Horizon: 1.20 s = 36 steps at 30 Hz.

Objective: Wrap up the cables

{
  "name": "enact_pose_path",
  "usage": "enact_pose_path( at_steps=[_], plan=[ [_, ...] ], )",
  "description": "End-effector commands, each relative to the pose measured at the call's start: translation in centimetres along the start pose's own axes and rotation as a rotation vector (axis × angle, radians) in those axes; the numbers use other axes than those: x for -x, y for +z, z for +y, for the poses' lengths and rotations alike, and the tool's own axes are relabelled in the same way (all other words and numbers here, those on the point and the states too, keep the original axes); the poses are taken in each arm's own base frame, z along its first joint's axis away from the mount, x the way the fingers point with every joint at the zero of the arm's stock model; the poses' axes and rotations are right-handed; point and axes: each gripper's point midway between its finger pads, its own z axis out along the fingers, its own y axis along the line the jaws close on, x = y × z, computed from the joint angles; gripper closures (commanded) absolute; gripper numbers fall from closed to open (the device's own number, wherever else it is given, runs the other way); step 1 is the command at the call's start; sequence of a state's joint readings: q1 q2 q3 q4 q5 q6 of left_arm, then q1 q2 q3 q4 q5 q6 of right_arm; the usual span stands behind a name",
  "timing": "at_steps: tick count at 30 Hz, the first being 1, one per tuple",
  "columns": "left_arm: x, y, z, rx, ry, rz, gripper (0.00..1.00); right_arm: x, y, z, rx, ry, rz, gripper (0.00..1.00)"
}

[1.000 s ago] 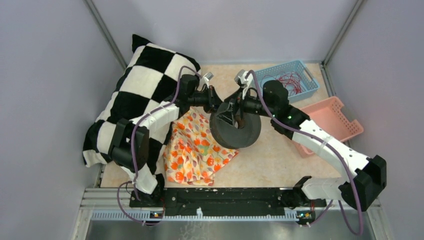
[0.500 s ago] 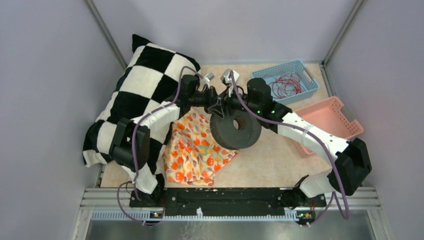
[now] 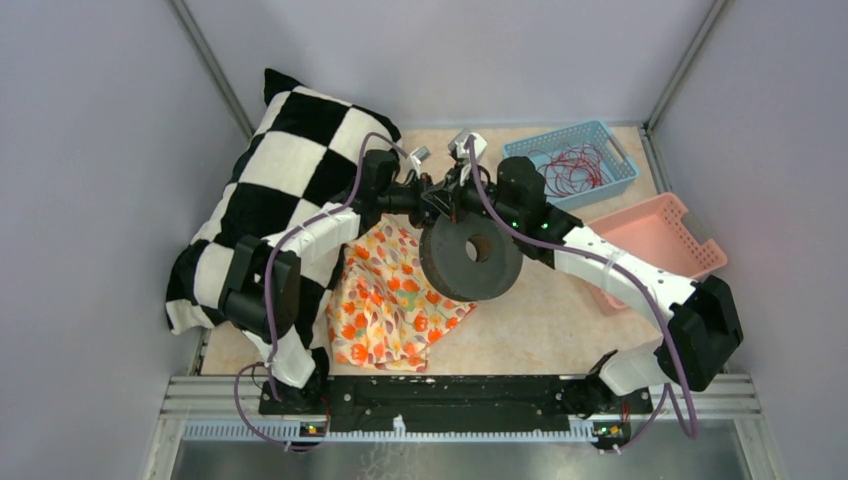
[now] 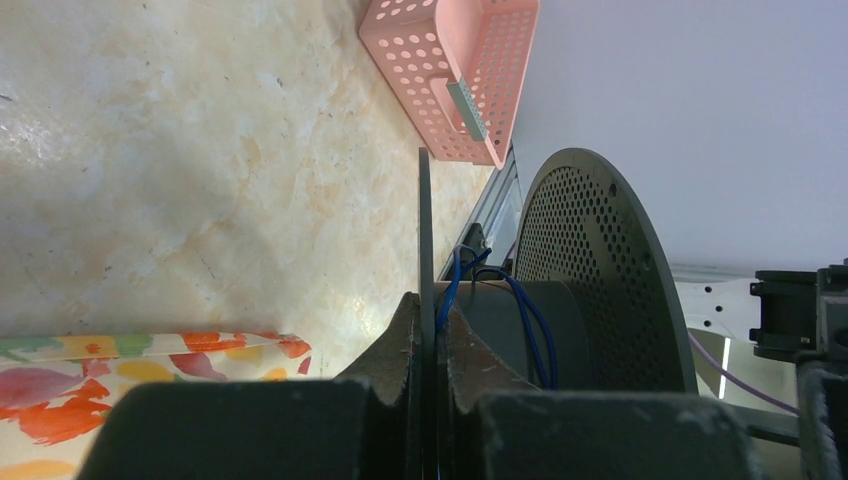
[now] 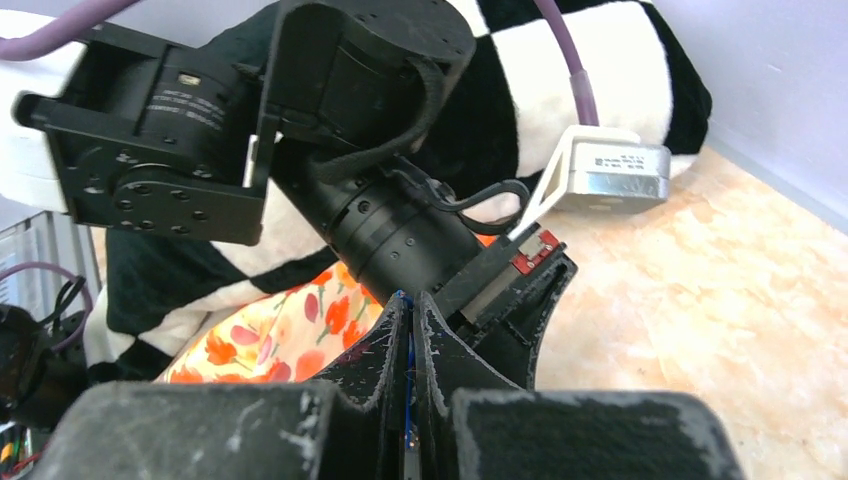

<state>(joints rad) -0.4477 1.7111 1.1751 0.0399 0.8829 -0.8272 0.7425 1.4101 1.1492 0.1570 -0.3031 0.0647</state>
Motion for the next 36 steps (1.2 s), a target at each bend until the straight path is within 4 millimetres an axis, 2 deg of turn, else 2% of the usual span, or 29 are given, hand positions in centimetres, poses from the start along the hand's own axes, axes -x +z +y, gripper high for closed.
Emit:
enact_pose_path(
  at_steps=[1,5,9,12,16,24,30,36],
  plan=[
    [0.0,0.1,-1.6,-0.072,0.040,0.029,1.00,0.5,-0.2,-1.3,-0.098,0.030,-0.046,1.00],
    [-0.2,0.4,-1.5,-0.108,0.103,0.057,1.00,-1.1,-1.2,-4.0,-0.249,0.089,-0.033,1.00],
    [-1.0,1.5,0.7,-0.136,0.134,0.123,1.00,-3.9,-2.7,-7.2,-0.401,0.195,0.020,1.00],
    [-1.4,2.5,2.5,-0.150,0.137,0.161,1.00,-5.8,-4.1,-8.3,-0.442,0.252,0.036,1.00],
    [-0.8,3.3,2.7,-0.176,0.174,0.168,1.00,-8.1,-6.5,-10.1,-0.492,0.308,0.084,1.00],
    [0.7,5.7,3.6,-0.223,0.208,0.194,1.00,-11.9,-8.9,-11.1,-0.565,0.335,0.153,1.00],
    [0.4,7.0,5.8,-0.263,0.207,0.244,1.00,-14.4,-11.1,-12.7,-0.598,0.371,0.187,1.00],
    [-0.4,7.6,7.8,-0.244,0.195,0.257,1.00,-17.1,-12.3,-12.7,-0.571,0.380,0.281,1.00]
  ],
)
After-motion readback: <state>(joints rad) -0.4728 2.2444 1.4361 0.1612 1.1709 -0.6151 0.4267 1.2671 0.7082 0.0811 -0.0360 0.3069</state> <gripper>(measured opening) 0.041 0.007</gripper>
